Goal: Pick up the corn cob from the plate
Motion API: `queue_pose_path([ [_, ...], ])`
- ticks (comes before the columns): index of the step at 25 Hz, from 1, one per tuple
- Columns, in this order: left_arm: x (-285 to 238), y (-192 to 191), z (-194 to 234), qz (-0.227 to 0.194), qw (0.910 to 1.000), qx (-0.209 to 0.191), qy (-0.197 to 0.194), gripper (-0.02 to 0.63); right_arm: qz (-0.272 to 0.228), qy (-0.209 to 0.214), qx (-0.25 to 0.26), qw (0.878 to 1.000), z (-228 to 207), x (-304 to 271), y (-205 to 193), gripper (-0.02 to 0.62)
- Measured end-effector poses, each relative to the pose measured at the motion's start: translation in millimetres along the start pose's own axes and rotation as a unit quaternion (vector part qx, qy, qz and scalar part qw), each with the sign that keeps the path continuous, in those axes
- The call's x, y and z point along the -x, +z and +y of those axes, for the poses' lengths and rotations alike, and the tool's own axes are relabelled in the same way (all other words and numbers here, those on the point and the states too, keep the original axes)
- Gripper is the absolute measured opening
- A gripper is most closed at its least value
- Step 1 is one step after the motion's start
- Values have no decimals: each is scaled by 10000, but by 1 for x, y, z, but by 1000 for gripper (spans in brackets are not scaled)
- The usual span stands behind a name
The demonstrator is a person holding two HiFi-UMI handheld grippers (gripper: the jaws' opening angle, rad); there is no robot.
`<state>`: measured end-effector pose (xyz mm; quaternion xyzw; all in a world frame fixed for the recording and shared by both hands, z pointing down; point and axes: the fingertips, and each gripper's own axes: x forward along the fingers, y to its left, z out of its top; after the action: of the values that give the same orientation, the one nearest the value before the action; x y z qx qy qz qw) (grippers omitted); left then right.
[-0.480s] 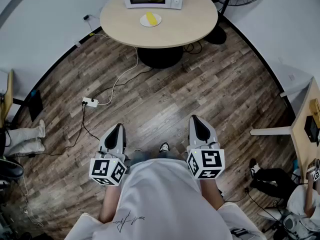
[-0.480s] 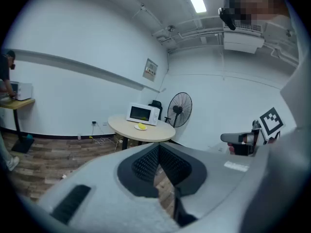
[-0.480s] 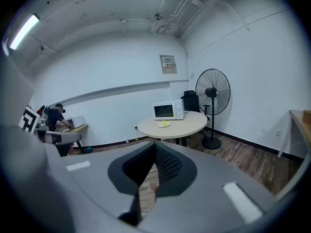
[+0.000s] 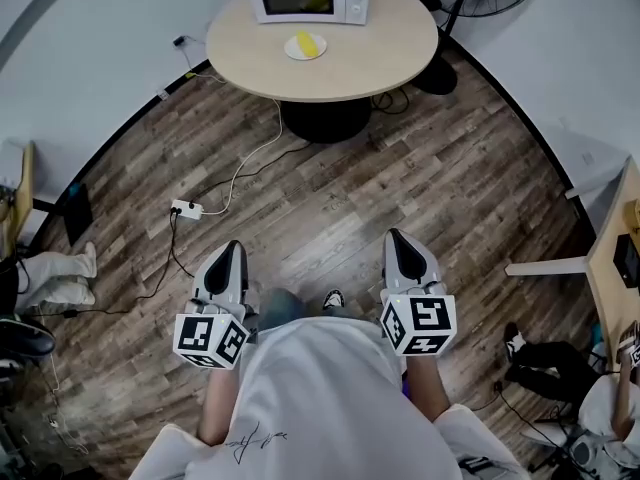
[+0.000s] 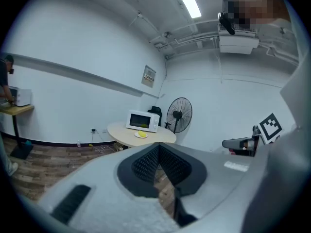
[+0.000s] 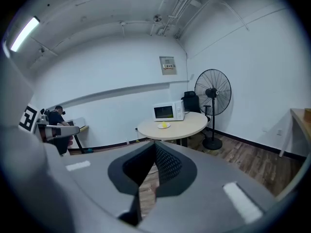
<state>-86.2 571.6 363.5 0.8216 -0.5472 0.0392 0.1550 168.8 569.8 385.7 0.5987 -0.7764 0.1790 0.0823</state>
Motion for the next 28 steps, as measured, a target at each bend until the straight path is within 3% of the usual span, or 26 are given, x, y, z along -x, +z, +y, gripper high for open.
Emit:
queue_pose_path([
  [2,1,3,0,-37,10000,7,48,-8,-16,120,-73,9999,0,-1,0,11],
  [6,1,-1,2,49,10000,32,80,-8,-288,864,-228,9956,22,3,11,12],
  [8,-3,-5,5,113,9999,57,92,-8,-235,961,-155,9950,26,-2,9,12],
  [15,-33,-9,20,263,9995,183,-53,-8,-302,660,172,9972,21,-27,11,11],
  [20,-66,1,31,308,9992,154,-204,-8,-269,420,135,9987,13,-57,22,11],
  [28,-119,22,56,449,9984,50,-333,-8,-123,446,-91,9989,14,-123,45,12],
])
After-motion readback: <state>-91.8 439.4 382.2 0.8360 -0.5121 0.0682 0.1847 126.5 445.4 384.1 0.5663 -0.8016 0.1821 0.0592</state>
